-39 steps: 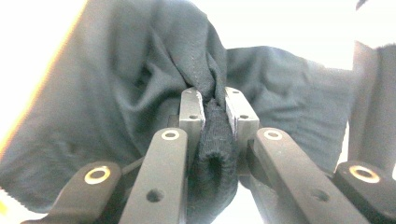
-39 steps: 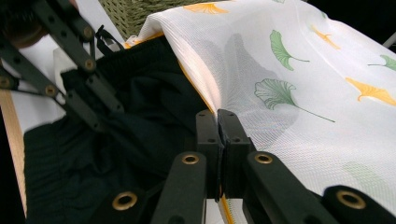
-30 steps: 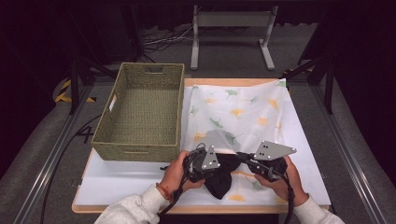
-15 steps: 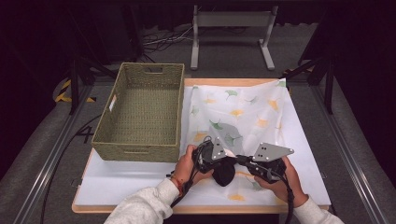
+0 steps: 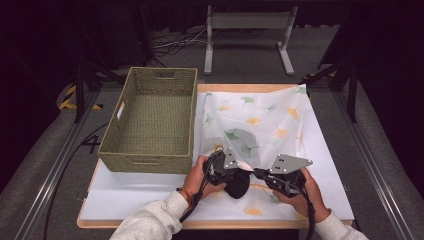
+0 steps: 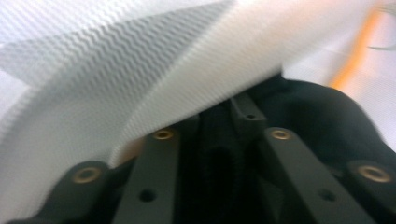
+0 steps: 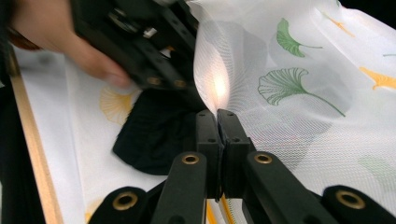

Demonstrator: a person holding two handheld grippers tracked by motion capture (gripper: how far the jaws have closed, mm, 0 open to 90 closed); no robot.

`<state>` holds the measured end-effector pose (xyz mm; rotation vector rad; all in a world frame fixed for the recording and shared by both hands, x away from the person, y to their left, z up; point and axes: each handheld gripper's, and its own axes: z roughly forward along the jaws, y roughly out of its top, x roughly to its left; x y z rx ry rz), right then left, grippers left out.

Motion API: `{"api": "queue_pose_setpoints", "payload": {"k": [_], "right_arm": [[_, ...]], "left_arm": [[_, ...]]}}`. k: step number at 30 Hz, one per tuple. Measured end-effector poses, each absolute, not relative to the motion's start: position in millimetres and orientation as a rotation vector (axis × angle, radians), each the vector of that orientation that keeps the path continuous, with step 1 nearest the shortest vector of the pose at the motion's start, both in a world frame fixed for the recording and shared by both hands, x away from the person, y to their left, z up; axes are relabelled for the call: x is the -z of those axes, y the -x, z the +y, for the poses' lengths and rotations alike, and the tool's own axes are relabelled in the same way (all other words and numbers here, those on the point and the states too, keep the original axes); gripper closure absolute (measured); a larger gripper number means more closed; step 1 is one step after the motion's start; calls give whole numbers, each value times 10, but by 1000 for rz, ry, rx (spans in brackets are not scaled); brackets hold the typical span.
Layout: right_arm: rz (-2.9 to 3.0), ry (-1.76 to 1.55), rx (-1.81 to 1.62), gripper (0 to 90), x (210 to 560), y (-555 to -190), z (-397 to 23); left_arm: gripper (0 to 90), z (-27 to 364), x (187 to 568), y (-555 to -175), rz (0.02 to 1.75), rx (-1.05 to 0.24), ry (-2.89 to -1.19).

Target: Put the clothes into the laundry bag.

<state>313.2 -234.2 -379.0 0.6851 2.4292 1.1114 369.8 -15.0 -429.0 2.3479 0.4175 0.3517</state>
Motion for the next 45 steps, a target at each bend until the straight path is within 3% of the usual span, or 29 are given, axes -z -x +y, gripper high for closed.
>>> {"api": "queue_pose_setpoints", "payload": {"k": [6,13,16,19,21,25,30,33,45], "right_arm": [[2418,-689,-1093,891,3805,-3170,-2363],[2397,-676,-1096,890,3766,-3146,-2364],[2391,-675,-1105,890,3740,-3121,-2364],[2398,-673,-1100,889,3751,-3100,-2369],[2402,-679,-1098,888,3768,-3097,-2381],[2410,-691,-1099,887,3803,-3093,-2405],[2419,-690,-1093,880,3834,-3093,-2394],[2425,-690,-1092,877,3848,-3096,-2381],[2407,-673,-1118,879,3813,-3088,-2350]], "left_arm": [[451,74,4128,-3526,326,-323,-2353],[339,617,4030,-3259,393,-391,-2301],[333,783,4090,-3252,457,-392,-2308],[443,875,4185,-3276,487,-393,-2352],[438,923,4260,-3284,503,-373,-2377],[517,986,4368,-3296,540,-345,-2404],[770,1007,4413,-3327,528,-332,-2429],[861,1020,4399,-3303,534,-336,-2423],[882,835,4247,-3231,429,-357,-2388]]}}
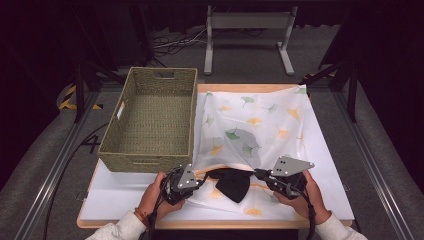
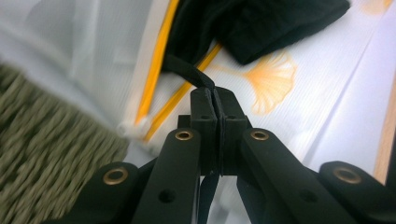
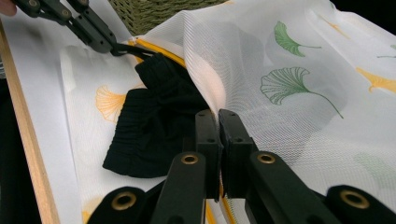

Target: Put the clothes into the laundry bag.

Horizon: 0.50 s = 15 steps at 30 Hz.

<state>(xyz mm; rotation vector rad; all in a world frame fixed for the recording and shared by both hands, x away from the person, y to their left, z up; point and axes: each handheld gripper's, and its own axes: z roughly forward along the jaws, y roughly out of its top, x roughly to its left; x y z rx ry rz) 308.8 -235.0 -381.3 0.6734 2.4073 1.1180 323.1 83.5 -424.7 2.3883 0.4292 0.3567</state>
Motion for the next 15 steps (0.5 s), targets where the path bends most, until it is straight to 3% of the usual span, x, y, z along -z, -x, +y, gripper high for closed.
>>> {"api": "queue_pose_setpoints", "payload": {"k": [15], "right_arm": [[2394,-671,-1148,889,3760,-3051,-2339]], "left_arm": [[882,199,4131,-3355,308,-358,-2342]]}}
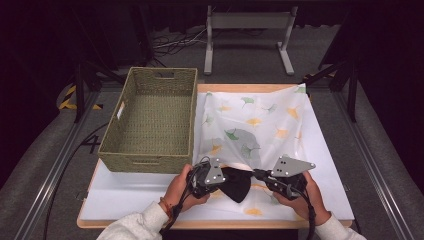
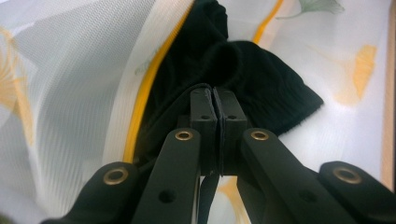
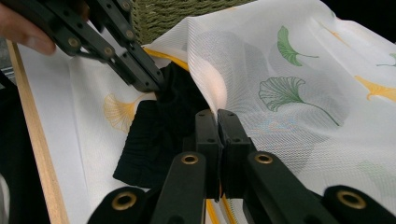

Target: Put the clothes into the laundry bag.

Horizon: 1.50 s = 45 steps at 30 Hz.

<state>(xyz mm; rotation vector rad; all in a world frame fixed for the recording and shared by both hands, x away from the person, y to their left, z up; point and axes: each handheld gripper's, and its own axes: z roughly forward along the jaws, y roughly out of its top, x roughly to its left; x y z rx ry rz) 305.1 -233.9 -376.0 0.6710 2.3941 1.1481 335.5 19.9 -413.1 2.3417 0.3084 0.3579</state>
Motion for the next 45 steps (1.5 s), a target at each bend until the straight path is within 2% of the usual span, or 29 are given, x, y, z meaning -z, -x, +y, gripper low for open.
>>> {"api": "queue_pose_setpoints", "payload": {"k": [15,29,32,36,45], "right_arm": [[2391,-677,-1147,890,3749,-3062,-2376],[2365,-687,-1169,890,3691,-3060,-2370],[2366,-688,-1172,890,3688,-3060,-2364],[2367,-687,-1173,891,3686,-3055,-2360],[2369,-691,-1171,891,3699,-3063,-2386]], "left_arm": [[880,-34,4195,-3495,355,-366,-2300],[876,-30,4203,-3496,344,-386,-2298],[876,-57,4246,-3546,351,-442,-2329],[876,-63,4351,-3681,422,-379,-2319],[850,-70,4320,-3647,396,-420,-2337]]}}
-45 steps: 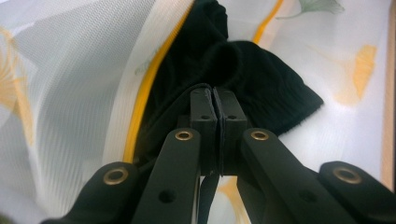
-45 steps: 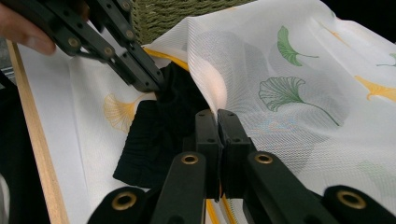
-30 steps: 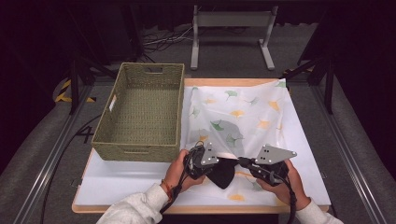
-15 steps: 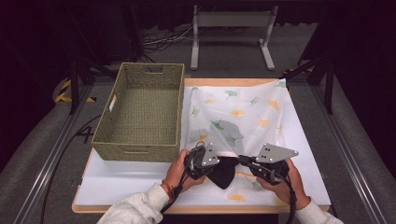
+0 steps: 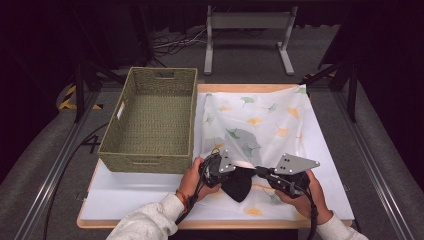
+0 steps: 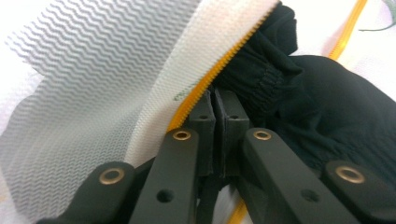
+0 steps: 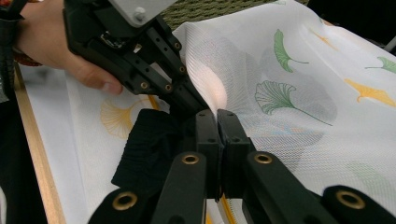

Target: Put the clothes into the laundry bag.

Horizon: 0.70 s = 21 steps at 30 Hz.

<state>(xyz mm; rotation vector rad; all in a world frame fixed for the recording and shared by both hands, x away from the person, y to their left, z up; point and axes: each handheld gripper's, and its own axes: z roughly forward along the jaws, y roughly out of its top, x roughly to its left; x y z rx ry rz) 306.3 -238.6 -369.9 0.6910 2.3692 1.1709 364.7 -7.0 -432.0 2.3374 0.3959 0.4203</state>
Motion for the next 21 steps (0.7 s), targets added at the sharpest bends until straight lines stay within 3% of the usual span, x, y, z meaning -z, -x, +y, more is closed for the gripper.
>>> {"api": "queue_pose_setpoints", "payload": {"k": [8,21], "right_arm": [[2360,-694,-1177,890,3693,-3070,-2413],[2356,-699,-1180,891,3688,-3067,-2423]], "left_arm": [[705,35,4192,-3511,348,-405,-2301],[585,95,4082,-3229,234,-289,-2300]]}}
